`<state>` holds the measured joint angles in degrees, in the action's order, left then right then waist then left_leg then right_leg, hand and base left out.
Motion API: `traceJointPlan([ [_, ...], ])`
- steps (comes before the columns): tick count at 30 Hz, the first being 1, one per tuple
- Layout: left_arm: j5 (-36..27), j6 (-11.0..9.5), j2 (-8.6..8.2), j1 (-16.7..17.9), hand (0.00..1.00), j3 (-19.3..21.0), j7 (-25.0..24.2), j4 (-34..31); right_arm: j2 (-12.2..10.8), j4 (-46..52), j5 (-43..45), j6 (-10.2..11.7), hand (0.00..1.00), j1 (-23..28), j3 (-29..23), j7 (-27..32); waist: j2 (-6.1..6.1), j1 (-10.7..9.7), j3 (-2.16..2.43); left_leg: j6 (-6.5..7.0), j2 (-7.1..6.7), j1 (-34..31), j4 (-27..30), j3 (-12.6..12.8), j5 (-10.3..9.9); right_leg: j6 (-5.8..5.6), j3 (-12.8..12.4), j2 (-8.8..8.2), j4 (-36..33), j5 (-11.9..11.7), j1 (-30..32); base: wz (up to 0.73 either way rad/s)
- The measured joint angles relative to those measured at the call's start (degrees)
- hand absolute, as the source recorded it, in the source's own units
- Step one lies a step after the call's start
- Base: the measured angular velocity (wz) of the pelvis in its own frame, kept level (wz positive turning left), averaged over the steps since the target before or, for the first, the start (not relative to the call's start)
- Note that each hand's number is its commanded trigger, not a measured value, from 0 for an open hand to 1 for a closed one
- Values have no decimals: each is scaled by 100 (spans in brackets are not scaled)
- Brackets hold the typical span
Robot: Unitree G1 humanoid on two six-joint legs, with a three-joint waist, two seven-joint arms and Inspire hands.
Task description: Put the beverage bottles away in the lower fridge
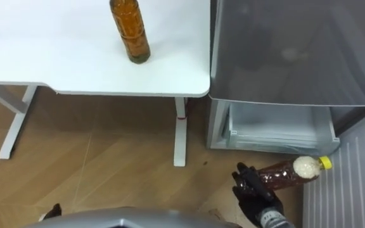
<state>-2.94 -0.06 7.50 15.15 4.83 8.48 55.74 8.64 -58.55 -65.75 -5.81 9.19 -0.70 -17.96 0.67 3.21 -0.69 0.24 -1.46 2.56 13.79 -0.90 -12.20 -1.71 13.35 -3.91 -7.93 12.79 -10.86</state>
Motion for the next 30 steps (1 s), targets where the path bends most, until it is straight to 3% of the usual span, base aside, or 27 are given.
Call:
traceJointPlan([
  [9,746,71,9,-73,0,-54,-379,-3,5,3,-830,20,100,-138,79,23,30,45,-18,0,-1,-12,11,0,-2,-1,26,-5,-22,-1,30,0],
  [15,1030,252,46,-64,0,-63,-545,-3,11,-44,-1302,-2,100,-278,108,36,-18,28,-4,2,11,-320,205,-93,-17,0,138,4,-165,-1,252,8],
  [18,1181,266,127,-93,0,-199,-661,-3,105,-170,-1409,-2,100,-663,108,98,-82,35,20,5,31,-711,380,-119,-16,21,135,18,-291,-12,583,4],
  [22,1179,271,311,-312,0,-385,-711,193,212,-571,-1526,2,100,-1406,107,115,-111,45,-5,17,69,-1211,740,-123,-8,40,142,15,-601,-17,1082,1],
  [23,1175,271,312,-441,0,-409,-711,311,267,-709,-1543,4,100,-1605,103,122,-120,57,-42,35,68,-1319,805,-127,3,40,153,7,-653,-17,1194,5],
  [29,1131,276,414,-1048,0,-945,-806,730,312,-1111,-1683,11,100,-2338,98,119,-163,96,-81,96,64,-2181,1067,-176,68,42,155,-22,-1043,-8,2042,4],
  [30,1131,277,415,-1146,0,-1017,-811,741,345,-1160,-1679,-11,100,-2491,91,121,-203,144,-106,104,64,-2401,1155,-178,79,43,141,-31,-1163,-7,2276,-7],
])
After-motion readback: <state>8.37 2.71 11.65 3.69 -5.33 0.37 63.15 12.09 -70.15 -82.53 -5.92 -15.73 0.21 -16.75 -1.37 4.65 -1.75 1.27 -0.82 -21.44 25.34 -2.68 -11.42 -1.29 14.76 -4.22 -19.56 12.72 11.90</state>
